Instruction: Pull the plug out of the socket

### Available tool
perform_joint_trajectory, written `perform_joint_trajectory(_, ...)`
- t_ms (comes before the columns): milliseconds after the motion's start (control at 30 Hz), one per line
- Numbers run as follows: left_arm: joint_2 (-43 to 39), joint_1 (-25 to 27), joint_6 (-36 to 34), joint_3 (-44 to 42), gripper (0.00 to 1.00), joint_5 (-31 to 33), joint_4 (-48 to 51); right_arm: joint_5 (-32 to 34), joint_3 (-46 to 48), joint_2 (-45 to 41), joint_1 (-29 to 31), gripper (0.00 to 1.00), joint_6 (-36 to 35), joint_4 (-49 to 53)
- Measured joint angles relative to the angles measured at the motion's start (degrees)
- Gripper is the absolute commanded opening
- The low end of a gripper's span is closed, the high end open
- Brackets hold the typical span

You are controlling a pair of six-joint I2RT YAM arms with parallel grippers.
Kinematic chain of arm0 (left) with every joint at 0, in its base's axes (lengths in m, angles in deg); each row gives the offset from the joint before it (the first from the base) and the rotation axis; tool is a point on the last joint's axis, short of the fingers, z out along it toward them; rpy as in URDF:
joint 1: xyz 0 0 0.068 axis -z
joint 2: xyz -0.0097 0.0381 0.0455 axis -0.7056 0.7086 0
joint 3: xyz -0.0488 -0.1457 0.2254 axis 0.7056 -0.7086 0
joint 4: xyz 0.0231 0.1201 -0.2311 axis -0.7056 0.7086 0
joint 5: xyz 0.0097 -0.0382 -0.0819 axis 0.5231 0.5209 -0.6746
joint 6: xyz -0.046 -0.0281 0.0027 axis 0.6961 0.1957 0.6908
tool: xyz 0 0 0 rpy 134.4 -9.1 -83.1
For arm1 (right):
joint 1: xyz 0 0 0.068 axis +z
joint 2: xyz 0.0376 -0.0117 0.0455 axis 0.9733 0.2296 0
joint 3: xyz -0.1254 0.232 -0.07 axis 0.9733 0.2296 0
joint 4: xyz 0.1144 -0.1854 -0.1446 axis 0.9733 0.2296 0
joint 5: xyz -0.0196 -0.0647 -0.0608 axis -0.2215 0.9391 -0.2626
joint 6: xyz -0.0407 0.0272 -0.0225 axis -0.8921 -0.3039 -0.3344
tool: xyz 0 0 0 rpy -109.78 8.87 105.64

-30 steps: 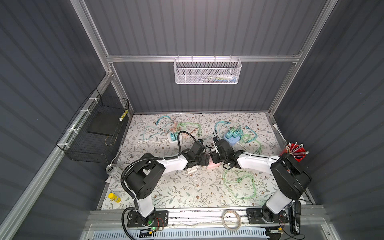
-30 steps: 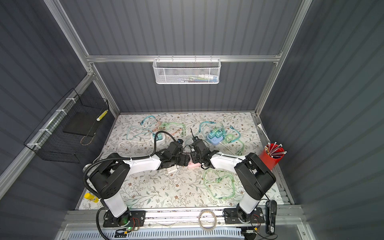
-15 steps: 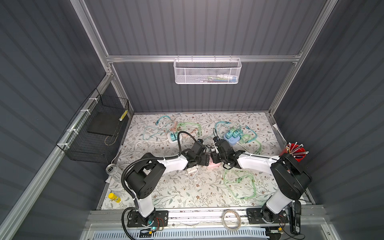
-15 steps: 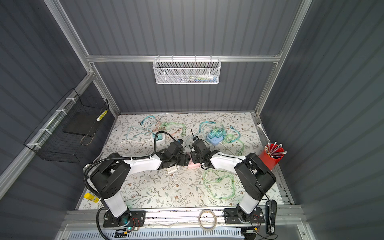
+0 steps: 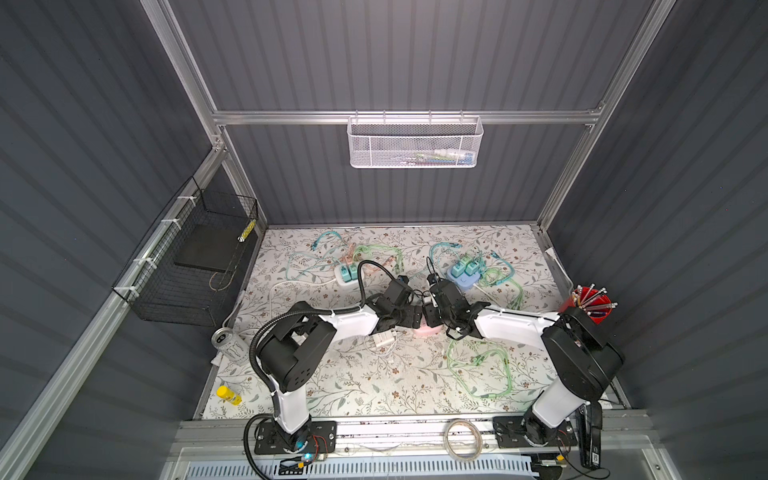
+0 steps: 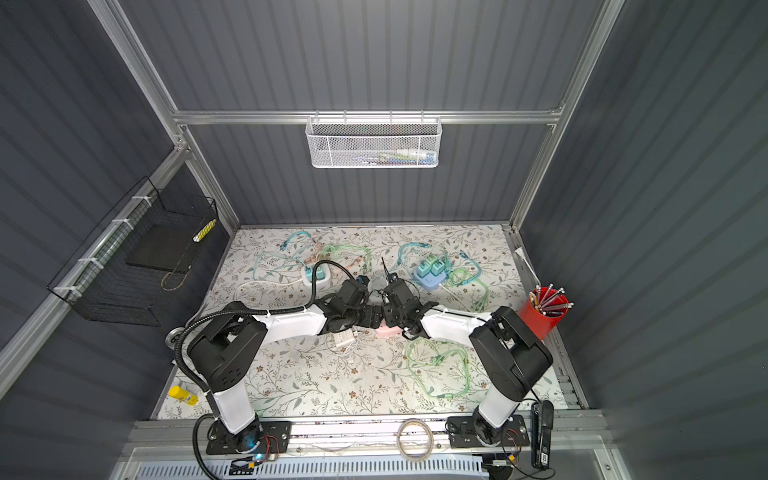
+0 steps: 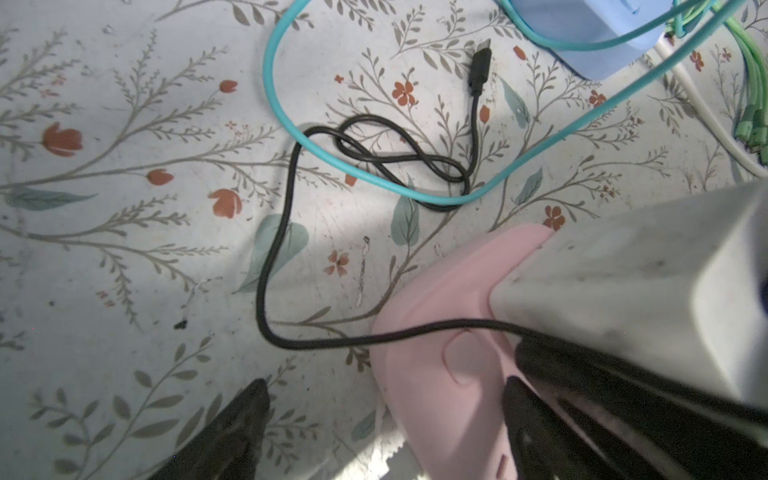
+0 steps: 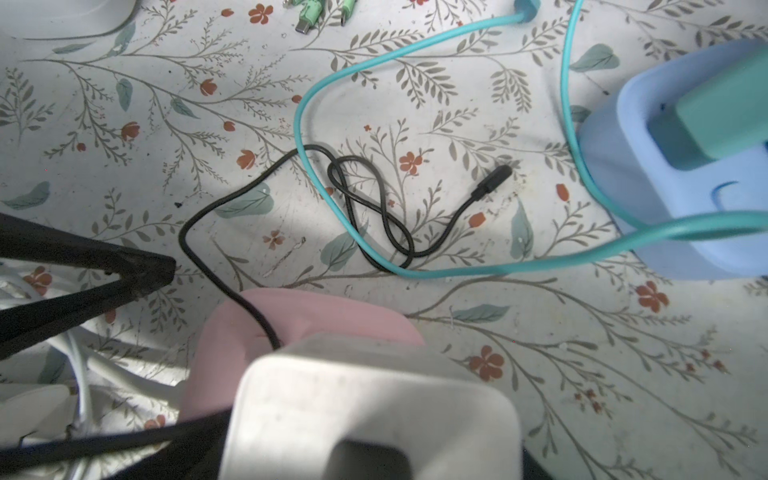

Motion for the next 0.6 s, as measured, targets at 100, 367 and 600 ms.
perform_joint_trajectory(100, 0.0, 0.0, 0.0, 0.0, 0.88, 0.04, 0.17, -0.04, 0.0, 0.0, -0.02, 0.17, 0.13, 0.02)
perform_joint_trajectory(367, 0.0, 0.02, 0.0, 0.0, 0.88, 0.04, 0.33, -1.36, 0.0, -0.55, -0.87, 0.17, 0.37, 0.76)
perform_joint_trajectory(600, 0.04, 0.17, 0.02, 0.0, 0.88, 0.04, 0.37, -1.99, -0.26, -2.21, -1.2, 0.16, 0.28, 2.25)
